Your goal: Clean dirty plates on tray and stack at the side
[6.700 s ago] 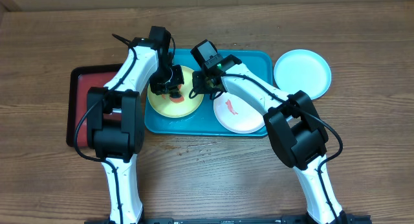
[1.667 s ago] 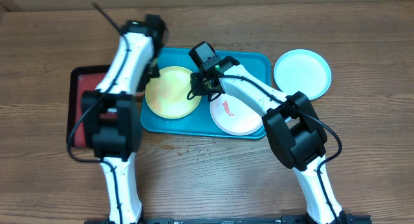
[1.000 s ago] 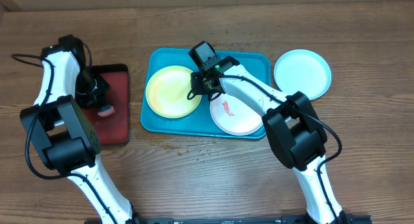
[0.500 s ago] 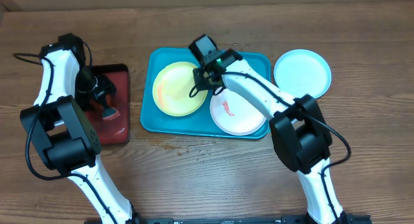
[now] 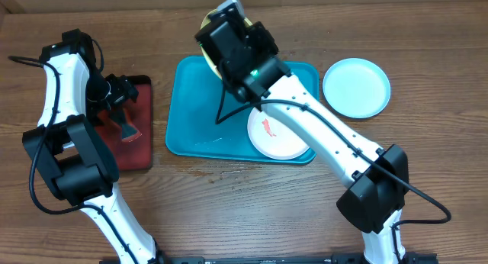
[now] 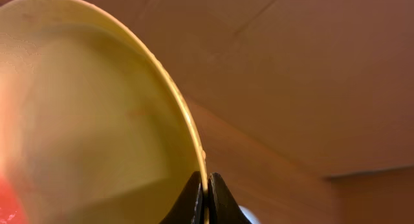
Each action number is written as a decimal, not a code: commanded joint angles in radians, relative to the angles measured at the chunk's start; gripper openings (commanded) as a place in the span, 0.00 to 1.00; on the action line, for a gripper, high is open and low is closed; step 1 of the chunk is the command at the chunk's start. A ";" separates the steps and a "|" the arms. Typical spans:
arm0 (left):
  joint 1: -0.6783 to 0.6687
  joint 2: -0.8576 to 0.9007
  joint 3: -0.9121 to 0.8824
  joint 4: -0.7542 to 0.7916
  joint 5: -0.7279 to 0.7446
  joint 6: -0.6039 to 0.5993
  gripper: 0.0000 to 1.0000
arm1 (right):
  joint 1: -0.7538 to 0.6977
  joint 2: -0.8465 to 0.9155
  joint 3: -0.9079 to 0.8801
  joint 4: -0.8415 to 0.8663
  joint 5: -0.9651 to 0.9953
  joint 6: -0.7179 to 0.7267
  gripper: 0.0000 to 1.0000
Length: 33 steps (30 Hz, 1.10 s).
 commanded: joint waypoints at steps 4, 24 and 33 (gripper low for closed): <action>0.003 -0.002 0.019 -0.003 0.004 0.012 1.00 | 0.057 -0.009 0.015 0.163 0.305 -0.466 0.04; 0.003 -0.002 0.019 -0.011 0.005 0.012 1.00 | -0.024 -0.005 0.013 -0.034 -0.302 0.065 0.04; 0.003 -0.002 0.019 -0.029 0.008 0.012 1.00 | -0.357 -0.083 0.014 -0.267 -0.423 0.472 0.04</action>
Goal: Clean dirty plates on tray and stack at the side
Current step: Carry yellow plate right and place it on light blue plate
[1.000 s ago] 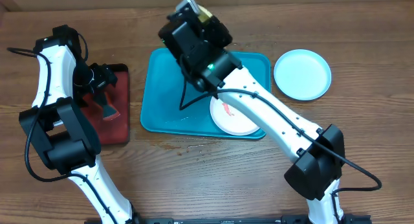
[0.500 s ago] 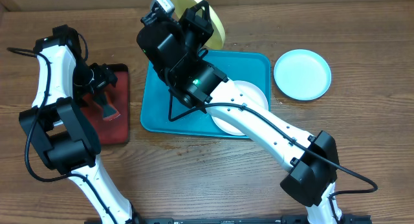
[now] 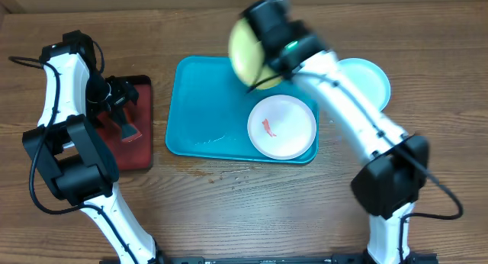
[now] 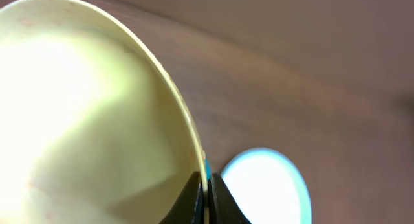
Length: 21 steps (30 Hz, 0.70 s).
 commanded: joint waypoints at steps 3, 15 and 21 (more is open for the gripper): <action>0.003 -0.002 0.019 -0.003 0.008 0.012 1.00 | -0.251 -0.093 0.011 -0.100 -0.277 0.164 0.04; 0.003 -0.002 0.019 -0.002 0.008 0.011 1.00 | -0.691 -0.064 -0.190 -0.166 -0.623 0.160 0.04; -0.002 -0.002 0.019 0.005 0.011 0.007 1.00 | -0.738 -0.064 -0.321 -0.056 -0.706 0.152 0.10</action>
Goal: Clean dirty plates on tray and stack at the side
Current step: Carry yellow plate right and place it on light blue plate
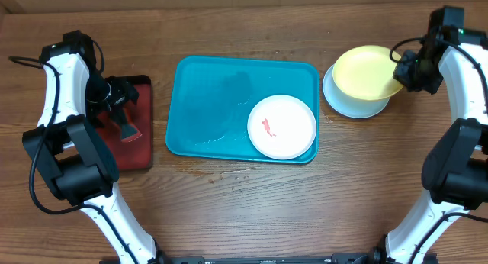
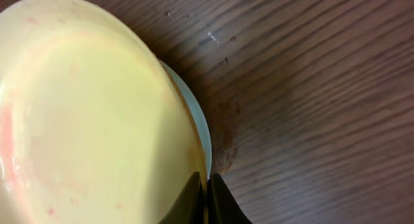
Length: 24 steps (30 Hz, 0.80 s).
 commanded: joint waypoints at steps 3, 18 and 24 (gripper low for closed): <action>-0.002 -0.002 0.019 0.005 0.011 0.000 1.00 | 0.011 -0.037 -0.065 0.067 -0.089 -0.003 0.26; -0.002 -0.002 0.019 0.009 0.011 -0.018 1.00 | 0.274 -0.037 -0.085 0.077 -0.433 -0.481 0.62; -0.003 -0.002 0.019 0.008 0.011 -0.018 1.00 | 0.444 -0.028 -0.156 0.147 -0.158 -0.577 0.63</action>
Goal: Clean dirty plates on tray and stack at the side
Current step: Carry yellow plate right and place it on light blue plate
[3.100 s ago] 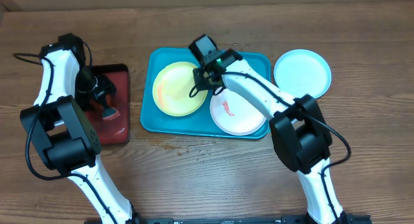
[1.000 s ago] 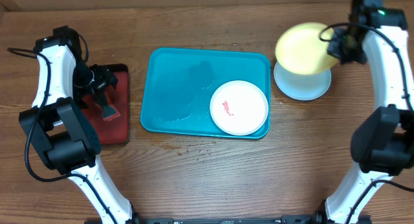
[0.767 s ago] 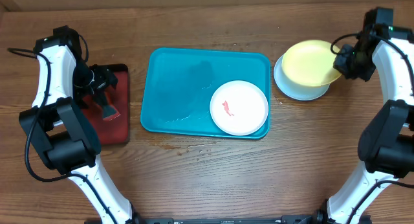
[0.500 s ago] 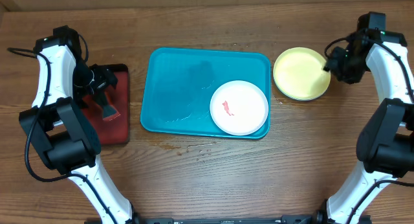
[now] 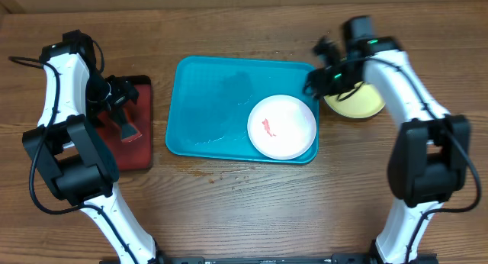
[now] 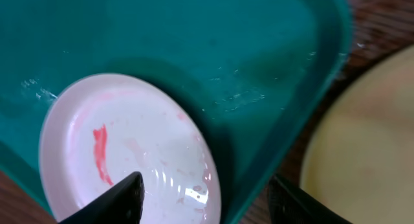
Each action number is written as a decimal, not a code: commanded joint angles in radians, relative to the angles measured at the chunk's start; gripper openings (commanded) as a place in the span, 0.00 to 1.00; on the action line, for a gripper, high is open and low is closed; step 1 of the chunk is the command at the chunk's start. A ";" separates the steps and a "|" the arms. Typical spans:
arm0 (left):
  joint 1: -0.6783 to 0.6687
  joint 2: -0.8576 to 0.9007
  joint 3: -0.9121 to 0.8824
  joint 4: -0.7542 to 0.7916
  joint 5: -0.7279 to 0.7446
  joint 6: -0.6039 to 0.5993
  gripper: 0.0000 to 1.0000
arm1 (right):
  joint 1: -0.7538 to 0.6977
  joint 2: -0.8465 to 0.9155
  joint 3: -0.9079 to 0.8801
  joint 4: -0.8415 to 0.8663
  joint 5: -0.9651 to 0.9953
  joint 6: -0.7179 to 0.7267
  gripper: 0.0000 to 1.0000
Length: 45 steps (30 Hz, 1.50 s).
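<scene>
A white plate [image 5: 281,127] with a red smear lies in the front right corner of the teal tray [image 5: 221,104]. In the right wrist view the same white plate [image 6: 129,146] lies on the tray [image 6: 194,36]. A yellow plate [image 5: 357,101] rests to the right of the tray, and its edge [image 6: 369,140] shows in the wrist view. My right gripper [image 5: 313,85] [image 6: 210,204] is open over the tray's right rim, with nothing between its fingers. My left gripper [image 5: 122,115] hovers over a dark red mat at the far left.
The dark red mat [image 5: 141,153] lies left of the tray with a small reddish object [image 5: 131,132] on it below the left gripper. Bare wooden table runs along the front. The plate under the yellow one is hidden.
My right gripper has let go of the yellow plate and opened. It has moved left from the side stack to the tray's right rim, by the white plate. The left arm is unchanged.
My right gripper first held the yellow plate by its rim above the tray's back edge. Then it held the plate further right, near the light blue plate. Then the yellow plate hung over the blue one. Now it lies there and the gripper is open at the tray.
</scene>
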 commanded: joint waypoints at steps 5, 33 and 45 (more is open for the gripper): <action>-0.003 -0.002 0.019 0.003 0.008 -0.014 1.00 | 0.118 -0.016 -0.066 0.058 0.256 -0.083 0.62; -0.007 -0.002 0.019 0.004 0.006 -0.013 1.00 | 0.134 0.054 -0.068 -0.077 0.232 0.245 0.29; -0.008 -0.002 0.019 0.015 0.041 -0.014 1.00 | 0.134 0.054 -0.071 -0.037 0.232 0.283 0.21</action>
